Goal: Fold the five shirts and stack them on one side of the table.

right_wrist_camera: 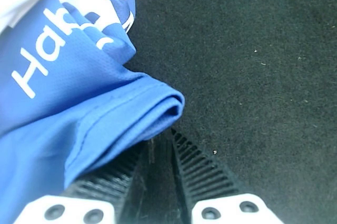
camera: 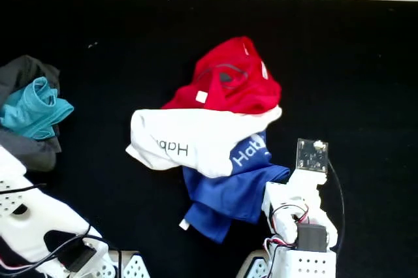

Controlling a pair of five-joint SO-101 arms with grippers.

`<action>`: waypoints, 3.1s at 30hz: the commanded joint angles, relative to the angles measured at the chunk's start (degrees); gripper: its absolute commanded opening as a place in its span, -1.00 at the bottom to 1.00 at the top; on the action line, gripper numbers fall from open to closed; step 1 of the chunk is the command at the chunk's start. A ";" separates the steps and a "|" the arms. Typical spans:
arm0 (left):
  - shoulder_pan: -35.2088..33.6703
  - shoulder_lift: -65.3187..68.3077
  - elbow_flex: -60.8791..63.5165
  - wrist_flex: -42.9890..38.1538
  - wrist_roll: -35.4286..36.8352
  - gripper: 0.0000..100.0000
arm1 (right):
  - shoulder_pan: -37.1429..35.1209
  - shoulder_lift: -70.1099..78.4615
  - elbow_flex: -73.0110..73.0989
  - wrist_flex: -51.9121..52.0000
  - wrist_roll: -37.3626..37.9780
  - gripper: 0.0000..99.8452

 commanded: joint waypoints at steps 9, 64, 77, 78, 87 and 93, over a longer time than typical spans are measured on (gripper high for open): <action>24.92 -35.47 44.62 0.26 3.52 -0.49 | 0.22 -0.66 7.60 0.40 -0.09 -0.93; 47.08 -12.62 41.45 -11.52 8.53 -0.98 | 0.22 -0.66 7.60 0.40 -0.09 -0.93; 17.71 -12.53 -1.10 -0.44 -2.37 -0.98 | 0.13 -0.66 7.60 0.40 -0.09 -0.93; 15.96 -12.53 -2.68 -0.44 -3.60 -0.98 | -0.04 -0.66 7.60 0.40 -0.09 -0.93; -0.57 -12.00 -5.58 -4.66 -12.04 -0.98 | -0.04 -0.66 7.60 0.40 -0.18 -0.93; -5.76 -11.91 5.49 -10.46 -16.00 -0.98 | -0.04 -0.66 7.60 -1.89 -0.09 -0.93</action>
